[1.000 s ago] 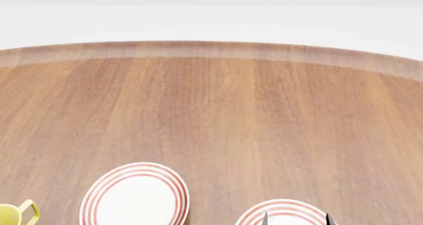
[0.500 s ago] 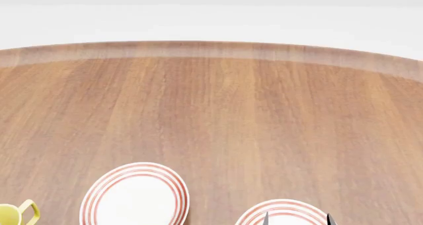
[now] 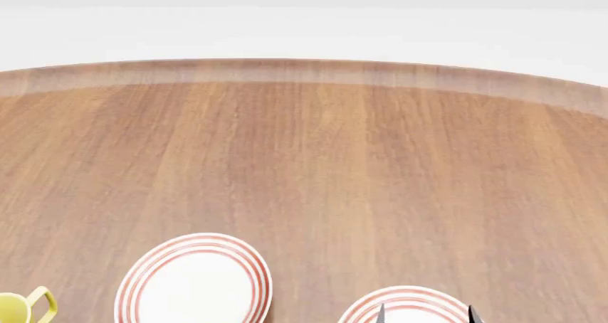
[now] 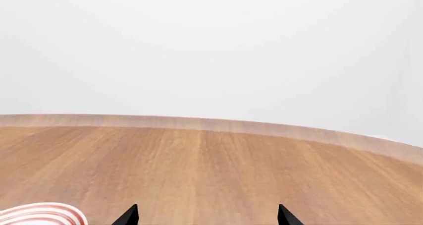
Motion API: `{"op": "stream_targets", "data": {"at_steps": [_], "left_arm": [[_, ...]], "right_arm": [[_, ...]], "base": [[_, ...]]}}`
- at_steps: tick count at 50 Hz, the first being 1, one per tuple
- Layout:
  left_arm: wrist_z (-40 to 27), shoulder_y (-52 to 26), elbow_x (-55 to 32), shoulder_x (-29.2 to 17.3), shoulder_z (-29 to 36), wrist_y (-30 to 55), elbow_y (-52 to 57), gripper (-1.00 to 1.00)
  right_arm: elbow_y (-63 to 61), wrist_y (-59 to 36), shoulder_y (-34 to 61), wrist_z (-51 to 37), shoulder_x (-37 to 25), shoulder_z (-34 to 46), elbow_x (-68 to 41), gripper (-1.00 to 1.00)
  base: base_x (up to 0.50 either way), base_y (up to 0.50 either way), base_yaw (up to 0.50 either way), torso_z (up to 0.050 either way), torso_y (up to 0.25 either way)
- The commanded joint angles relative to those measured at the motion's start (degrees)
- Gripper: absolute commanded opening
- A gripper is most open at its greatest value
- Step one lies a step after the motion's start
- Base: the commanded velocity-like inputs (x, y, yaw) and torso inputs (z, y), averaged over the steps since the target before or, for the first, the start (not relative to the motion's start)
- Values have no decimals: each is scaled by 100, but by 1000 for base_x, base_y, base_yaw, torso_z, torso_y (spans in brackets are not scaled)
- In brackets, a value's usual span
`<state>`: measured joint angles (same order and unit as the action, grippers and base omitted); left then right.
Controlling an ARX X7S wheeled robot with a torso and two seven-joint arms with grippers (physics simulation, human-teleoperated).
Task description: Put the white mug on the left plate.
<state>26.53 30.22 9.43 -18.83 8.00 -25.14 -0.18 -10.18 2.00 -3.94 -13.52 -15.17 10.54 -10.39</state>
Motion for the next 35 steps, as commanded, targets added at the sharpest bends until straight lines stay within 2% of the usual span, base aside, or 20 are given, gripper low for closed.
{"op": "stream_targets", "data": {"at_steps": [1, 15, 16, 30, 35], "left_arm": [[68, -75, 84, -17, 84, 317, 141, 100], [123, -168, 252, -36, 247, 506, 133, 100], [129, -188, 241, -40, 252, 501, 111, -100], [137, -136, 59, -67, 245, 535, 252, -100], [32, 226, 67, -139, 223, 242, 534, -100]], "right_arm": [[23, 18, 8, -21, -17, 28, -15, 100], [46, 32, 31, -56, -46, 30, -46, 100], [54, 38, 36, -59, -46, 34, -41, 100], [36, 38, 26, -103, -68, 59, -49, 100], [68, 51, 40, -101, -70, 78, -59, 100]], "base": [[0, 0, 0, 0, 0], [0, 0, 0, 0, 0], [0, 0, 0, 0, 0], [0, 0, 0, 0, 0], [0, 0, 0, 0, 0]]}}
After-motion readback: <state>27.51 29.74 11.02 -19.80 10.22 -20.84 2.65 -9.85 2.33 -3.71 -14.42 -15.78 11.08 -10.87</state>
